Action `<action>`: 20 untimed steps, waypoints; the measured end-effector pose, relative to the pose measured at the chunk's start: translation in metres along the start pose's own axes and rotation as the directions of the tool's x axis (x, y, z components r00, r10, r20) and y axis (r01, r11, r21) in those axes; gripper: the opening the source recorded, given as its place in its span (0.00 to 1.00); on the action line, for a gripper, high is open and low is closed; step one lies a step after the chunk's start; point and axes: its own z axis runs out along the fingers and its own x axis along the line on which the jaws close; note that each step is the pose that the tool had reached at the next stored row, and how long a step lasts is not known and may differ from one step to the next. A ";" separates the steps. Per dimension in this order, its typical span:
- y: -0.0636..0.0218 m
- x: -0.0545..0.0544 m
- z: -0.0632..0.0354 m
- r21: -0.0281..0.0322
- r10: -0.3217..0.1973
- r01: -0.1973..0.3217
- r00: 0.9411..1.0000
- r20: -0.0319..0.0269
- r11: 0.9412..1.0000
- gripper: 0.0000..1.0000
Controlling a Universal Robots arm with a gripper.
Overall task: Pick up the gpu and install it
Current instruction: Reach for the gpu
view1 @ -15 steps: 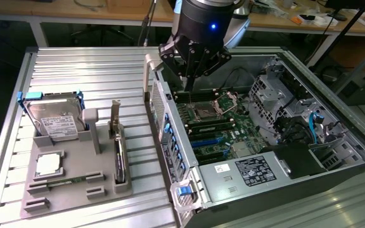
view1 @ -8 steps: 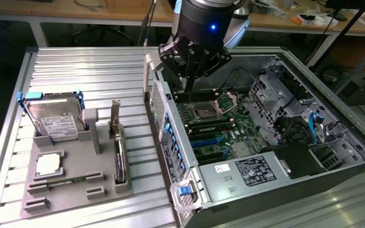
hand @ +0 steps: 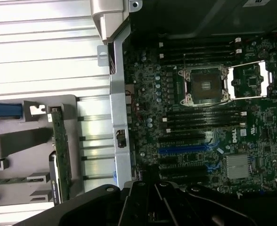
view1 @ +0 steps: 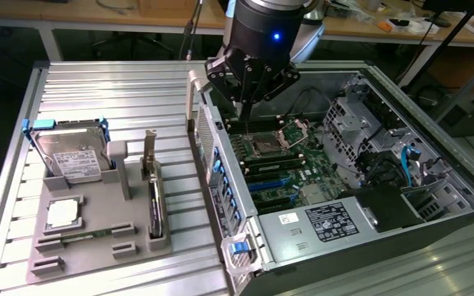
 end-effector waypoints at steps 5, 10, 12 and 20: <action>-0.0015 0.001 -0.0001 0.000 0.000 0.000 1.000 0.000 1.000 0.11; -0.0032 0.002 -0.0002 0.000 0.000 0.000 1.000 0.000 1.000 0.11; -0.0038 0.003 -0.0002 0.000 0.000 0.000 1.000 0.000 1.000 0.11; -0.0064 0.005 -0.0004 0.000 0.000 0.000 1.000 0.000 1.000 0.11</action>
